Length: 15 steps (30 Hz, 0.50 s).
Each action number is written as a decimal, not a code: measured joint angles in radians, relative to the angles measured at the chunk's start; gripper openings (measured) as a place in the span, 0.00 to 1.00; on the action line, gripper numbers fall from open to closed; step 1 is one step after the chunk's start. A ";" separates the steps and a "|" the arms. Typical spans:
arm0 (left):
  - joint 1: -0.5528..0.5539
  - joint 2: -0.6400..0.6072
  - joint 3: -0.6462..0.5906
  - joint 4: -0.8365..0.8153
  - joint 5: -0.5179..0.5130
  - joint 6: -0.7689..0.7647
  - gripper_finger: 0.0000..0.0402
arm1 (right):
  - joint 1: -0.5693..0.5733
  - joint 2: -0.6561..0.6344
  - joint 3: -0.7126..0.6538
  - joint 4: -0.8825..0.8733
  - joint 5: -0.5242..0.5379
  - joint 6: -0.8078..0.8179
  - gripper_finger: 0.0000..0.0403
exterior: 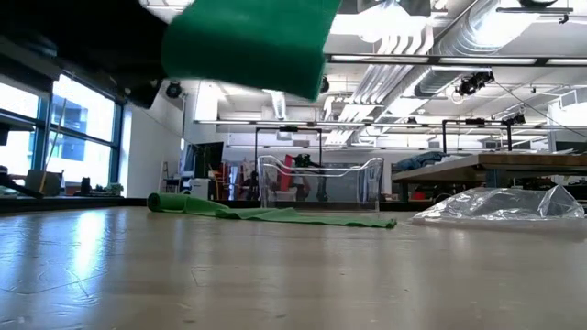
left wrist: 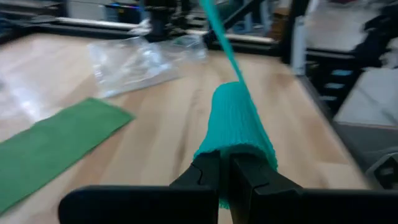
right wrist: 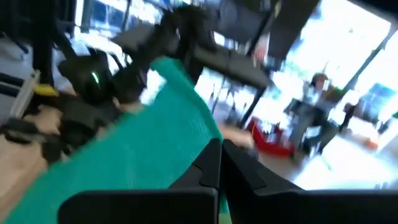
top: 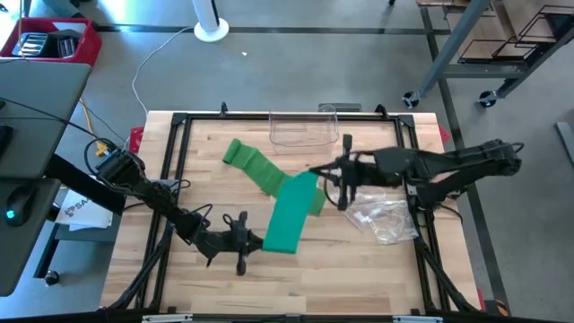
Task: Roll bandage
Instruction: Roll the blue bandage
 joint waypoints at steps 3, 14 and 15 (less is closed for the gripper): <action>0.000 0.000 0.035 0.000 0.043 0.026 0.00 | -0.068 0.016 0.000 -0.079 -0.058 0.092 0.00; -0.075 0.000 0.124 0.034 -0.053 0.230 0.00 | -0.104 0.198 -0.002 -0.380 -0.131 0.250 0.00; -0.085 0.000 0.127 0.035 -0.069 0.238 0.00 | -0.095 0.225 -0.002 -0.387 -0.132 0.257 0.00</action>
